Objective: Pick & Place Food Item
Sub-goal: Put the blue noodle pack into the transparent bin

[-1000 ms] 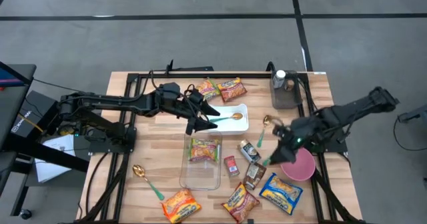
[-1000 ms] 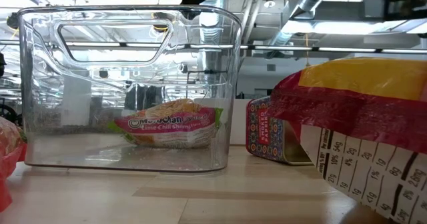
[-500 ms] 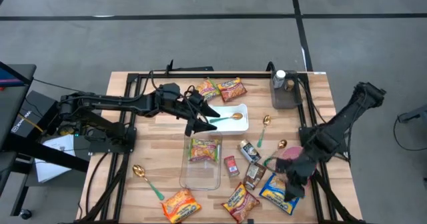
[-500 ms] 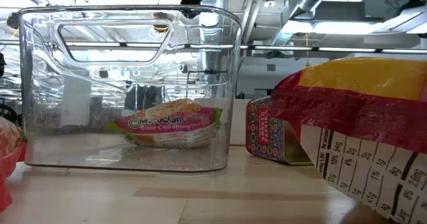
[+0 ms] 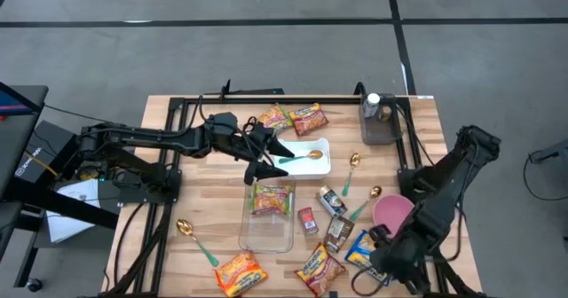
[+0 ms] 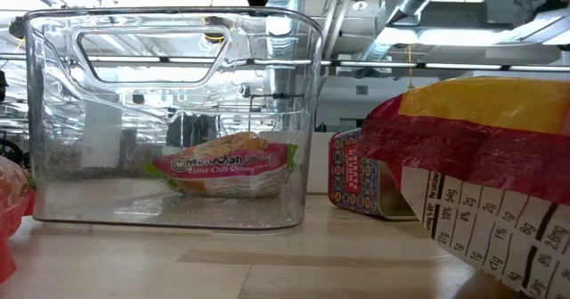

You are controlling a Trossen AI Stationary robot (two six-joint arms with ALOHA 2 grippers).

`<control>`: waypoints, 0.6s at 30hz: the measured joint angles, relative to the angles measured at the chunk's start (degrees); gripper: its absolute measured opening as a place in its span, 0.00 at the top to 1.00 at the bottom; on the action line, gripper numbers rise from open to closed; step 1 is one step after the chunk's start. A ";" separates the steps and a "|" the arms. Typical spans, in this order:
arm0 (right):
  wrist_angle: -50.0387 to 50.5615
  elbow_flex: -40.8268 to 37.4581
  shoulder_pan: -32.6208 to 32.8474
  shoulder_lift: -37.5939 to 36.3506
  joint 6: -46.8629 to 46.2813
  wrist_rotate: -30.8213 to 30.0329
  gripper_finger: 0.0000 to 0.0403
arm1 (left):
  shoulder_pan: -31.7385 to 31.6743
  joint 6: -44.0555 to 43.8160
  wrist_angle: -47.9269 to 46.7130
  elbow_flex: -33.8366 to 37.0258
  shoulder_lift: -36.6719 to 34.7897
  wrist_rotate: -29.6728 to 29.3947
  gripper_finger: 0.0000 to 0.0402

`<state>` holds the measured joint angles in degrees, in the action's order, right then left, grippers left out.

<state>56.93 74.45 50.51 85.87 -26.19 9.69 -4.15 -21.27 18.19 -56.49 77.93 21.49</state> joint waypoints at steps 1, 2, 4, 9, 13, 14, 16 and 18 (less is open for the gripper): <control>0.82 0.40 -0.01 1.10 2.55 -1.41 0.48 | 0.08 0.01 -0.03 0.00 0.00 -0.02 0.18; 1.08 0.56 -0.02 1.91 4.92 -2.35 0.49 | 0.09 0.01 -0.06 0.00 0.00 -0.01 0.18; 1.51 0.60 -0.08 3.63 8.73 -2.77 0.51 | 0.19 -0.01 -0.03 0.00 0.00 -0.01 0.18; 2.66 0.60 0.05 8.12 15.94 -3.22 0.59 | 0.47 -0.01 -0.08 0.00 0.00 -0.01 0.18; 2.42 -0.55 0.05 10.41 18.92 -3.78 0.66 | 0.51 -0.10 -0.10 0.00 0.00 -0.01 0.18; 2.50 -0.97 -0.01 10.87 19.18 -3.79 0.68 | 0.51 -0.12 -0.10 0.00 0.00 -0.01 0.18; 1.85 -1.93 -0.01 11.77 19.32 -3.78 0.70 | 0.52 -0.26 -0.13 0.00 0.00 -0.01 0.18; 0.23 -3.06 0.06 12.10 19.29 -3.77 0.72 | 0.52 -0.42 -0.14 0.00 0.00 -0.01 0.18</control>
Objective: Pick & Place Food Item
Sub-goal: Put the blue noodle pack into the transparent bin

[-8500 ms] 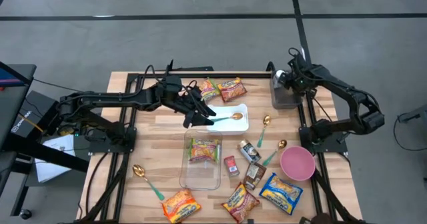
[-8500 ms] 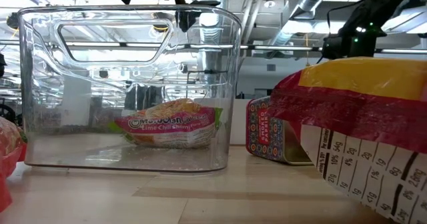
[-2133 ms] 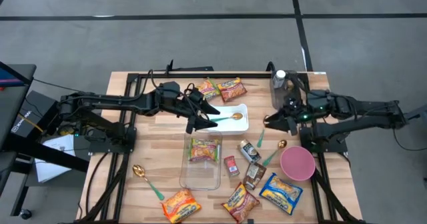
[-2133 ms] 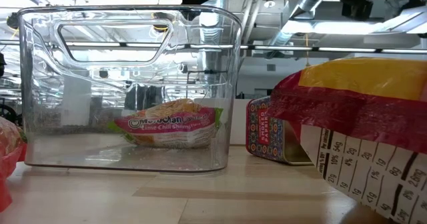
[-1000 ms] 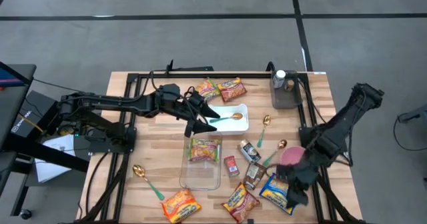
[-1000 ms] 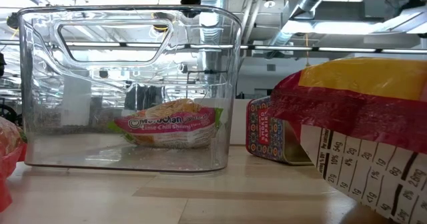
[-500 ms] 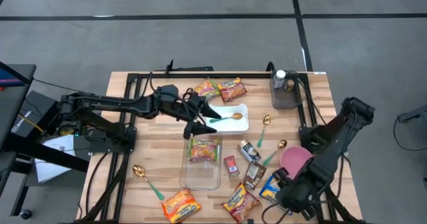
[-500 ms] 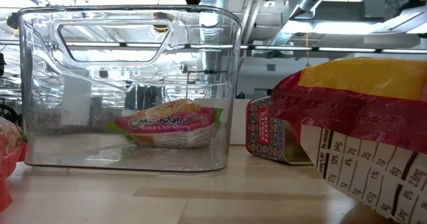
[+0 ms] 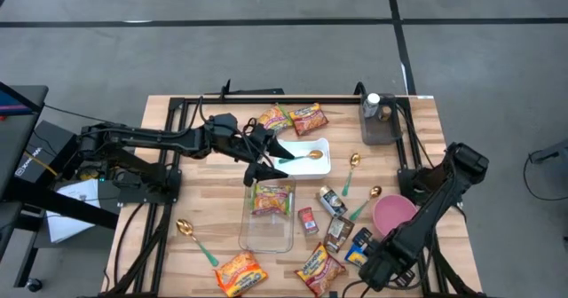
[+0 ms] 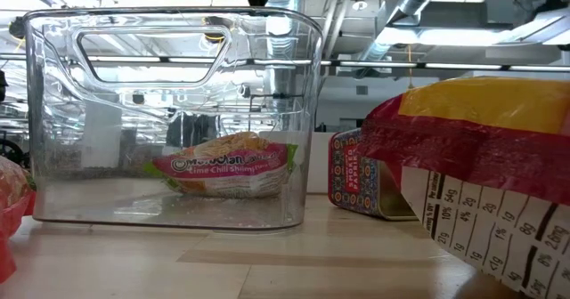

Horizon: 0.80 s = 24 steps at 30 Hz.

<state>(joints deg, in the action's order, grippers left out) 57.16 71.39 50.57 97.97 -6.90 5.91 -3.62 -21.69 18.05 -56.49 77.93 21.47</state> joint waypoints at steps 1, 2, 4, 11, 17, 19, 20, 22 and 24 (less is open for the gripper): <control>-1.21 -0.65 0.17 -0.04 0.01 0.00 0.72 | 0.00 0.00 0.00 0.00 0.00 0.02 0.18; -2.34 -1.26 0.35 -0.09 0.02 -0.01 0.72 | 0.00 -0.02 0.00 0.00 0.00 0.01 0.18; -3.55 -2.45 0.46 -0.11 0.02 -0.20 0.72 | 0.00 -0.09 -0.01 0.00 0.00 0.01 0.18; -5.04 -6.19 0.37 -0.13 -0.16 -1.53 0.72 | -0.02 -0.16 0.00 0.00 0.00 0.02 0.18; -6.41 -7.96 0.41 -0.20 -0.63 -1.49 0.72 | 0.00 -0.20 0.00 0.00 0.00 0.02 0.18; -6.87 -8.11 0.41 -0.20 -0.63 -1.49 0.72 | 0.00 -0.20 0.00 0.00 0.00 0.01 0.18; -7.08 -8.12 0.41 -0.20 -0.63 -1.49 0.72 | 0.00 -0.20 0.00 0.00 0.00 0.01 0.18; -7.54 -8.14 0.41 -0.20 -0.62 -1.60 0.72 | -0.02 -0.20 0.00 0.00 0.00 0.00 0.18; -8.29 -8.14 0.41 -0.20 -0.63 -2.30 0.73 | -0.01 -0.20 0.00 0.00 0.00 0.00 0.18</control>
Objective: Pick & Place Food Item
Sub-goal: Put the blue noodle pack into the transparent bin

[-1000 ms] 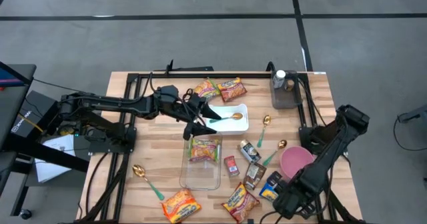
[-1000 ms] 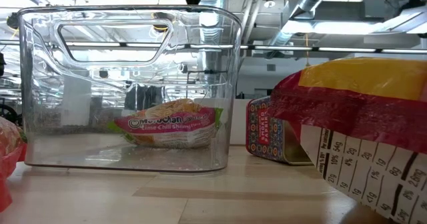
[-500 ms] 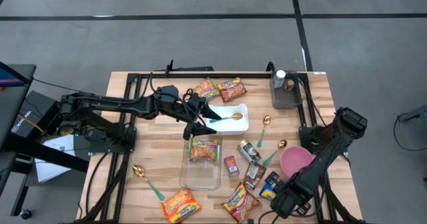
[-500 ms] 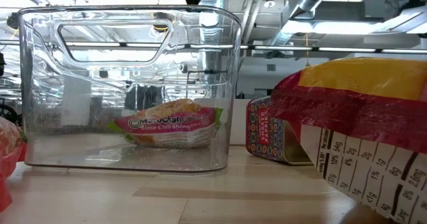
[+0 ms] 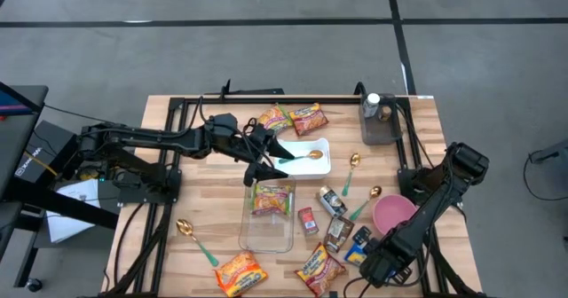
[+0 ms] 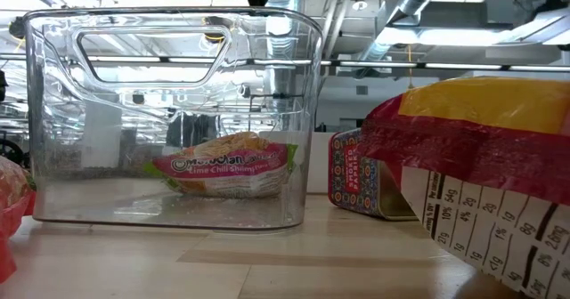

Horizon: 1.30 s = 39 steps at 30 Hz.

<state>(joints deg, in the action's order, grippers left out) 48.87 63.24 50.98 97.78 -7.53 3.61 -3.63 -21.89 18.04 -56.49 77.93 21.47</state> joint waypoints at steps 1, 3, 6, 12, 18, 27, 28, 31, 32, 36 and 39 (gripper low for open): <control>-0.29 0.00 0.00 0.00 0.00 -0.44 0.73 | 0.01 0.00 0.00 0.00 0.00 0.02 0.18; -0.90 -0.17 0.00 0.00 0.00 -0.78 0.75 | 0.01 0.00 0.00 0.00 0.00 0.01 0.18; -3.10 -1.49 0.00 -0.03 -0.81 -0.75 0.79 | 0.01 0.00 0.00 0.00 0.00 0.00 0.18; -3.71 -2.56 0.00 -0.08 -1.73 -0.73 0.88 | 0.19 -0.45 0.02 0.00 0.00 0.00 0.18; -3.48 -2.60 0.00 0.00 -1.68 -0.71 0.99 | 0.23 -0.85 0.02 0.00 0.00 0.02 0.18; -2.50 -0.13 0.00 -1.03 -1.45 -0.75 1.00 | 0.23 -1.05 0.02 0.00 0.00 0.02 0.18; -2.57 0.28 0.00 -1.61 -1.47 -0.74 1.00 | 0.23 -1.05 0.02 0.00 0.00 0.02 0.18; -2.59 1.25 0.00 -3.59 -1.53 -0.74 1.00 | 0.23 -1.05 0.02 0.00 0.00 0.01 0.18; -2.66 1.57 0.00 -4.27 -1.86 -0.74 1.00 | 0.23 -1.05 0.02 0.00 0.00 0.00 0.18; -2.63 2.91 0.00 -7.18 -3.88 -0.76 1.00 | 0.23 -1.05 0.02 0.00 0.00 0.01 0.18; -1.85 4.23 0.00 -9.11 -4.08 -2.11 1.00 | 0.23 -1.05 0.02 0.00 0.00 0.02 0.18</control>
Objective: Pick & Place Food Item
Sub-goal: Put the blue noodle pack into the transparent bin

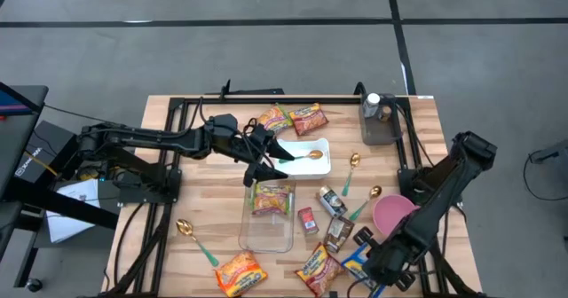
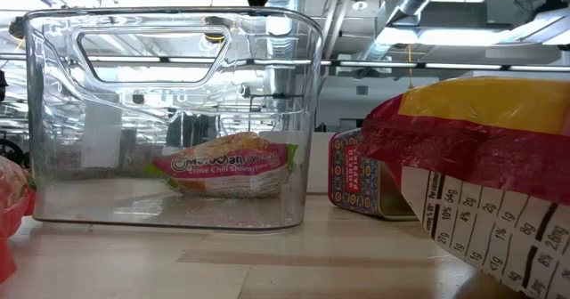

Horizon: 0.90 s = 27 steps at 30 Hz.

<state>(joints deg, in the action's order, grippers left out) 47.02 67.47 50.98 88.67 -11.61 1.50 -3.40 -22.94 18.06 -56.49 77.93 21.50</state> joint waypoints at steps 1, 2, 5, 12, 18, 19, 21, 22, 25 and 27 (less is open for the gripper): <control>0.81 0.74 -0.02 -0.63 0.03 -0.76 1.00 | 0.00 0.00 0.00 0.00 0.00 0.00 0.18; 1.87 1.51 -0.09 -1.21 0.42 -1.51 1.00 | 0.00 0.00 0.00 0.00 0.00 0.00 0.18; 5.15 4.19 -1.45 -2.15 3.28 -1.97 1.00 | 0.00 0.04 0.00 0.00 0.00 0.00 0.18; 11.37 10.90 -8.12 -3.35 11.59 -2.06 1.00 | 0.02 0.09 -0.02 0.00 0.00 0.00 0.18; 11.02 15.10 -14.67 -3.50 13.98 -1.99 1.00 | 0.02 0.04 -0.21 0.00 0.00 0.00 0.18; 10.59 15.38 -15.71 -3.50 12.52 -1.97 1.00 | 0.02 0.04 -0.68 0.00 -0.08 0.00 0.18; 8.77 15.74 -17.87 -3.50 6.71 -1.96 1.00 | 0.02 0.05 -3.90 0.00 -0.96 -0.09 0.18; 7.79 15.80 -19.05 -3.50 1.96 -1.99 1.00 | -0.02 0.21 -4.74 -0.06 -1.17 -0.31 0.18; 6.67 15.84 -22.69 -3.50 -15.25 -2.85 1.00 | -0.77 0.55 -11.35 0.05 -3.09 -0.65 0.18; 6.00 15.84 -24.78 -3.24 -23.43 -2.83 1.00 | -1.22 1.67 -15.08 -0.06 -4.52 -0.77 0.18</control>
<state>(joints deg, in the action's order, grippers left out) 53.02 83.31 26.20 85.43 -35.05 -1.32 -4.62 -21.26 2.98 -56.55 73.42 20.72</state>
